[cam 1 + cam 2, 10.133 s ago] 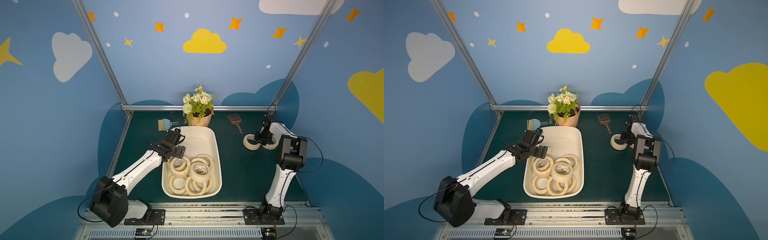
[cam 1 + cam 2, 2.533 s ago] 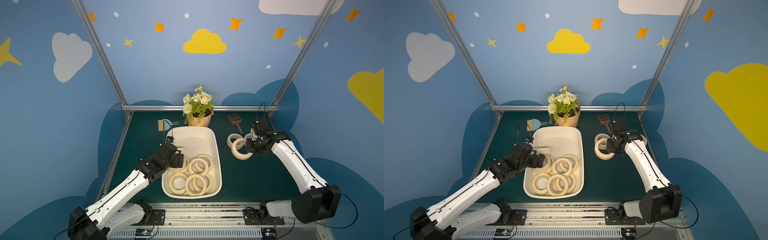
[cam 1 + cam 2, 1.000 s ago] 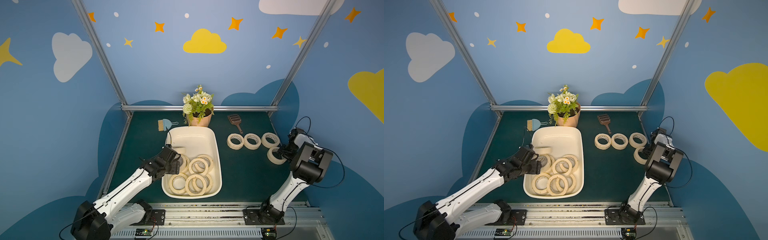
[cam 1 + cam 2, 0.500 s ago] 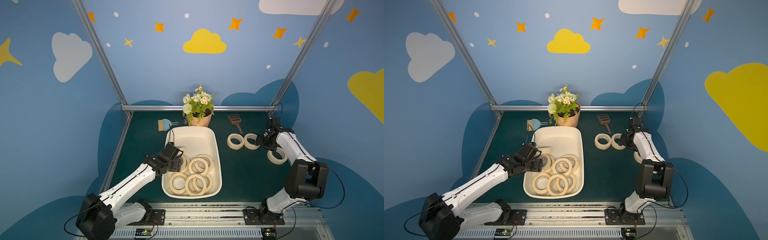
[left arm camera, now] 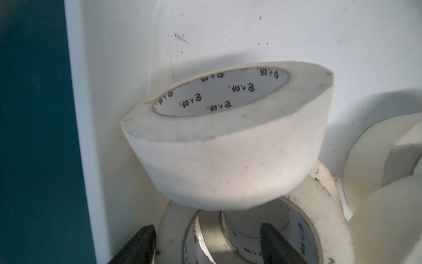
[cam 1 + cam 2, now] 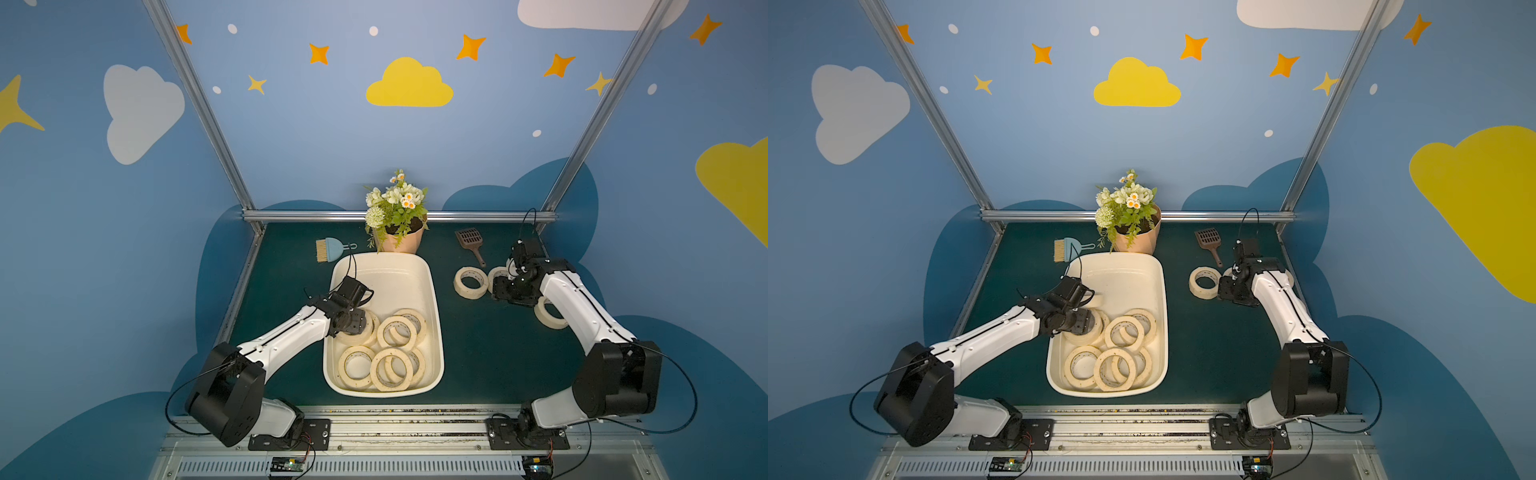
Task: Take out the art tape in the storage box
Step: Pick up the art tape from the storage box.
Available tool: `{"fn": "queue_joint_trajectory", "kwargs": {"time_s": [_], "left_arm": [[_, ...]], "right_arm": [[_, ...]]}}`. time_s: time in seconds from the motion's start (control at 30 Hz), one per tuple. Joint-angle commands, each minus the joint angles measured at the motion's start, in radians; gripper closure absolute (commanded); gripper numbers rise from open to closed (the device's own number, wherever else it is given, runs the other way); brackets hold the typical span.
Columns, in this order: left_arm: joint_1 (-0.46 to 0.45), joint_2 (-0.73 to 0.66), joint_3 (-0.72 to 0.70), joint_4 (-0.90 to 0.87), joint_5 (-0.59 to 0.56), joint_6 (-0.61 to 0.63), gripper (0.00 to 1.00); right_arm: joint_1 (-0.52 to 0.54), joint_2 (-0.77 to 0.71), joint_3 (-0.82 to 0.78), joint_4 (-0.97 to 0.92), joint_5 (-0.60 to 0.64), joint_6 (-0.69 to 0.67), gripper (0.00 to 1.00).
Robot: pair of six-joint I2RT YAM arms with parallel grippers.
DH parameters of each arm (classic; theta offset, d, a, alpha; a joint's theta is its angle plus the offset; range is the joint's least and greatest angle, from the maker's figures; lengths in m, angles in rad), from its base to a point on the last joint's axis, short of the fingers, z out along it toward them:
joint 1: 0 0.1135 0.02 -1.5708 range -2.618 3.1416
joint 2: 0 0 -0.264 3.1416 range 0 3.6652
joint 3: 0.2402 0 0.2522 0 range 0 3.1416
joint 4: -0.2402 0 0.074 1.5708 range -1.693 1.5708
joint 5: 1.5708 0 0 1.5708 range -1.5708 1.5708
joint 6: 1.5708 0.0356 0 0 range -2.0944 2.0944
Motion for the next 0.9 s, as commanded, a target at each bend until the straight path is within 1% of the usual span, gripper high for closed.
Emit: {"fn": "queue_joint_trajectory", "kwargs": {"time_s": [0.0,0.1,0.13,0.2,0.27,0.3,0.4,0.5,0.63,0.77,0.87], "left_arm": [[0.014,0.042,0.015,0.019,0.011,0.026,0.3],[0.015,0.077,0.04,-0.007,0.023,0.013,0.48],[0.014,0.085,0.047,-0.011,0.027,0.011,0.53],[0.014,0.092,0.052,-0.01,0.031,0.011,0.65],[0.015,0.094,0.056,-0.012,0.034,0.011,0.72],[0.015,0.093,0.063,-0.022,0.032,0.013,0.77],[0.005,0.07,0.096,-0.057,0.027,0.019,0.87],[-0.025,0.04,0.143,-0.094,0.034,0.027,0.91],[-0.094,0.03,0.206,-0.124,0.041,0.016,0.92],[-0.152,0.036,0.246,-0.129,0.034,-0.007,0.92],[-0.186,0.039,0.269,-0.129,0.033,-0.019,0.93]], "right_arm": [[0.032,-0.041,-0.027,-0.053,-0.005,-0.014,0.3],[0.074,-0.067,-0.043,-0.076,0.001,-0.008,0.3],[0.089,-0.077,-0.05,-0.083,0.002,-0.005,0.3],[0.119,-0.095,-0.058,-0.091,-0.021,-0.007,0.31],[0.154,-0.108,-0.059,-0.101,-0.045,-0.001,0.31],[0.177,-0.114,-0.055,-0.107,-0.057,0.007,0.31],[0.28,-0.115,-0.022,-0.117,-0.078,0.035,0.32],[0.392,-0.086,0.04,-0.113,-0.11,0.066,0.33],[0.517,-0.012,0.14,-0.081,-0.154,0.095,0.34],[0.606,0.083,0.246,-0.059,-0.181,0.104,0.35],[0.649,0.154,0.319,-0.05,-0.202,0.102,0.36]]}}
